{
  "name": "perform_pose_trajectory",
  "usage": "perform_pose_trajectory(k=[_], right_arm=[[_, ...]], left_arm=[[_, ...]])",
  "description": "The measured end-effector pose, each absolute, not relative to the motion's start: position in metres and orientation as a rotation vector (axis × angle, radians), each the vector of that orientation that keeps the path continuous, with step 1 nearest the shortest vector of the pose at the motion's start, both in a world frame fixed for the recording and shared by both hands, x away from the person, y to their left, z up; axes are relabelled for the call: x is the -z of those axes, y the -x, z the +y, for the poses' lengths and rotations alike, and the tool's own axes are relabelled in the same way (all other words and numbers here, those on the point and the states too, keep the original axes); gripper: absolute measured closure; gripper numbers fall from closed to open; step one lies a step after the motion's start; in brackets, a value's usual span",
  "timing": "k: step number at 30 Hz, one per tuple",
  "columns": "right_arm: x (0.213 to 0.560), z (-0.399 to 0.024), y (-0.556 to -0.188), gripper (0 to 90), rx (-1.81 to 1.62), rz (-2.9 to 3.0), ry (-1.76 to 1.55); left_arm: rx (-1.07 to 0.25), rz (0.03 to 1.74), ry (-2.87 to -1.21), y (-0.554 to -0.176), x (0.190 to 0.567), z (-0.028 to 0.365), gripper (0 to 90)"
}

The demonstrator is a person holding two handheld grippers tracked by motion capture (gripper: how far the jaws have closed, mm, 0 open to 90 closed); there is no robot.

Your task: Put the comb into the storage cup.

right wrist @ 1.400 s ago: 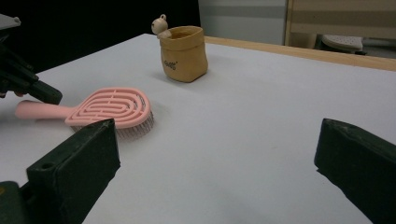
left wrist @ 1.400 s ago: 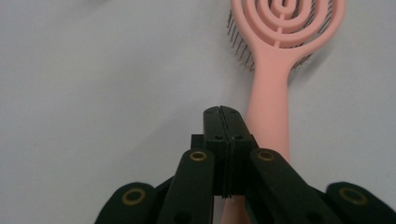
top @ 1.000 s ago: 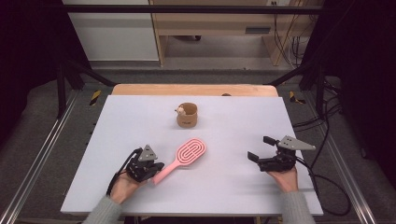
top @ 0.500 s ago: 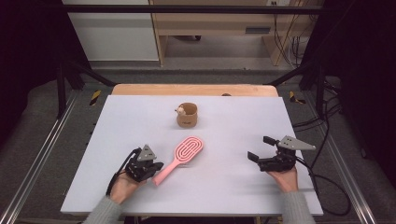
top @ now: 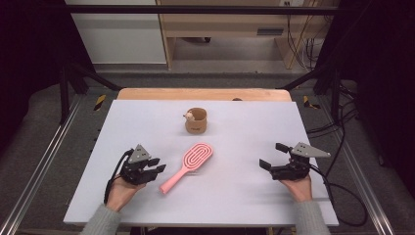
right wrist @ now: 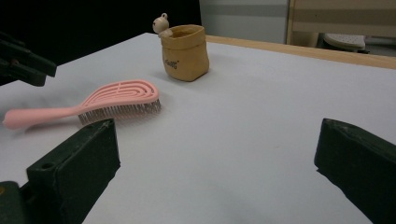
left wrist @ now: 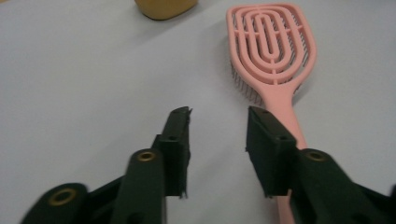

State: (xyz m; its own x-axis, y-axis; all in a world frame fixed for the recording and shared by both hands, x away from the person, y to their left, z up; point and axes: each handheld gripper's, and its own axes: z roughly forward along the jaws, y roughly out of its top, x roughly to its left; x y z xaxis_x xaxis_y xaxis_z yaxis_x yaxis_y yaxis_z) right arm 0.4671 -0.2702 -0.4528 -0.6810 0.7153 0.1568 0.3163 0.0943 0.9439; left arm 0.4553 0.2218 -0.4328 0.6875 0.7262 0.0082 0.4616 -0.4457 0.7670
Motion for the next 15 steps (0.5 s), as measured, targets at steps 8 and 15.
perform_pose_trajectory(k=[8, 15], right_arm=[[0.453, -0.27, -0.467, 0.6, -1.612, 2.039, -1.019], [0.453, -0.27, -0.467, 0.6, -1.612, 2.041, -1.017]], left_arm=[[-0.438, 0.952, -2.079, -0.456, 0.428, 0.224, 31.7], [-0.436, 0.968, -2.04, -0.455, 0.42, 0.223, 10.8]])
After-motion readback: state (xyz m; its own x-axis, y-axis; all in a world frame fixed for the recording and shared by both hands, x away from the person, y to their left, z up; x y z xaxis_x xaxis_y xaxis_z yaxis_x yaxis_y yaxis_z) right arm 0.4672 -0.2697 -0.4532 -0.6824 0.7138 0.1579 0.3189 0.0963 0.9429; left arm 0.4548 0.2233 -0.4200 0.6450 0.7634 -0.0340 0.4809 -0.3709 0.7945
